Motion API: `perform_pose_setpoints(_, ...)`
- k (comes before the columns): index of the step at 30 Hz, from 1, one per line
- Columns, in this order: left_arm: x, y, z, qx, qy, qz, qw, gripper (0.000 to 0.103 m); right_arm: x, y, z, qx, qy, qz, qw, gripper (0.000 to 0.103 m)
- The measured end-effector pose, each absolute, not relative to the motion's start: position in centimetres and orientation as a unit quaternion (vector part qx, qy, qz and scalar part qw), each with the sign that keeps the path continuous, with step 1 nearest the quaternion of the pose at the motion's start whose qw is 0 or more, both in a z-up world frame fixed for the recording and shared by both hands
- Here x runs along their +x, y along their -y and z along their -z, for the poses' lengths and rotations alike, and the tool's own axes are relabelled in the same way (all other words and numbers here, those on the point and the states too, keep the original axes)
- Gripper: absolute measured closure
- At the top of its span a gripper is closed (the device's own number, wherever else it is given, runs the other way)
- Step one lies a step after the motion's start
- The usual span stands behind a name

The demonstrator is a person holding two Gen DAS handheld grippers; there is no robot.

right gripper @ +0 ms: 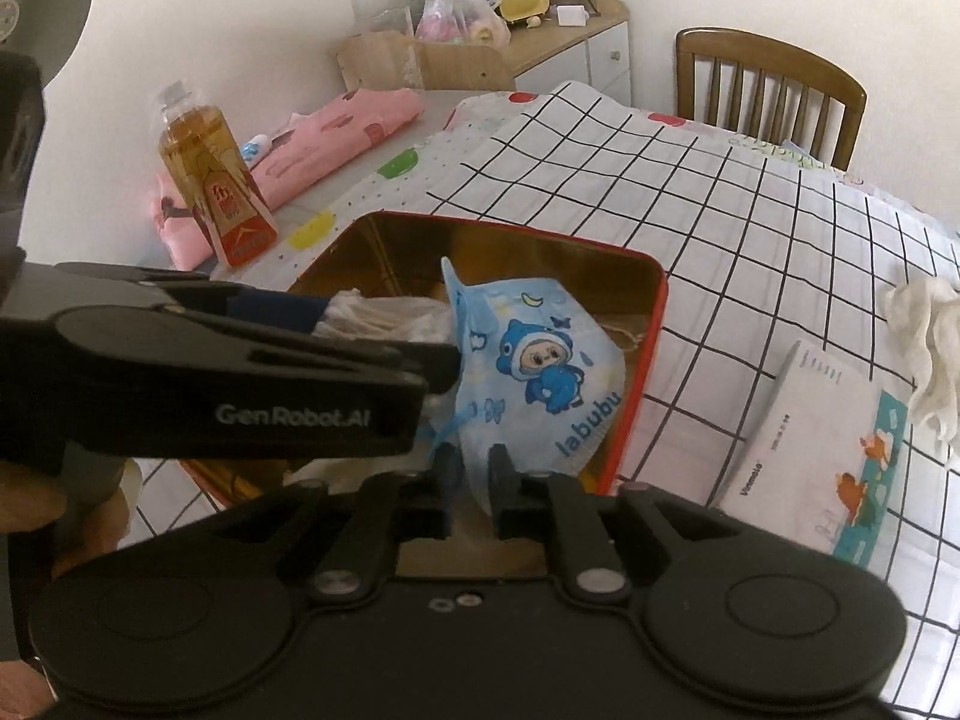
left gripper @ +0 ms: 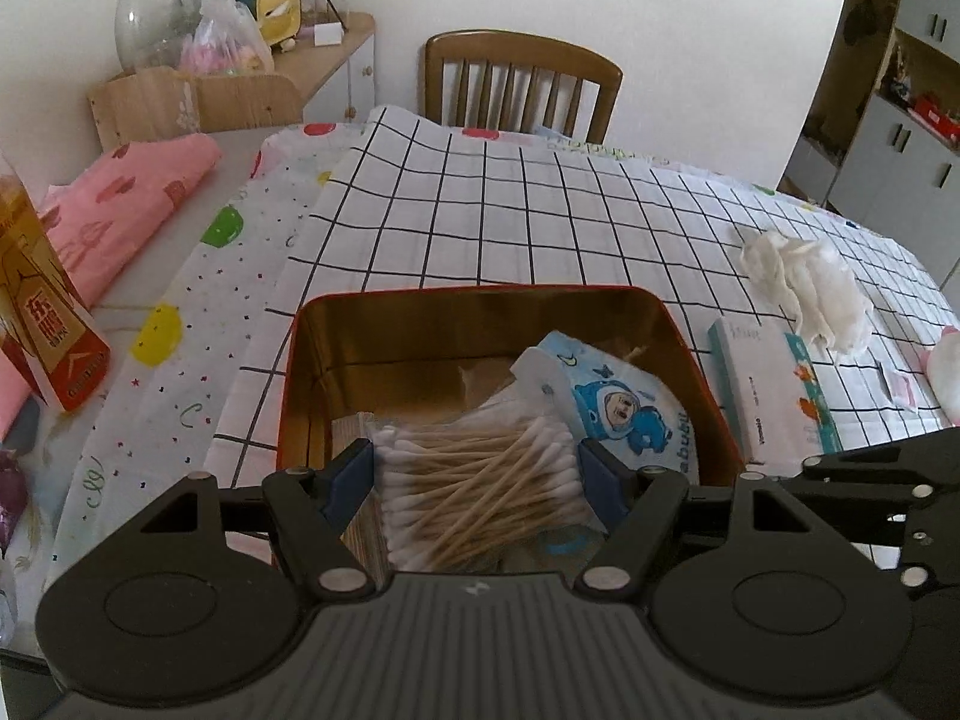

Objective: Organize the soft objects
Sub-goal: 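Lower the swab pack and blue pouch into the tin and open both tools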

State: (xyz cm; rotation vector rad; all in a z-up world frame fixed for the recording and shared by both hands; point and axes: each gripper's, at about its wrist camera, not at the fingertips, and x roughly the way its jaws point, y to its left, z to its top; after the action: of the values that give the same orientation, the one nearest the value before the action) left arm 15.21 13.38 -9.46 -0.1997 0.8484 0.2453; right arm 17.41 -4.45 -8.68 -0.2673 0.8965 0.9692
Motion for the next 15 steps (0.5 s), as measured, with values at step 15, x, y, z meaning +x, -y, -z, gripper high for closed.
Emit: perform_pose_setpoints(15, 14.3, -13.4, 8.4, -0.104, -0.394, -0.117, 0.906, 0.025, 16.3, 6.2, 6.9, -0.120, -0.385, -0.469, 0.785, 0.057)
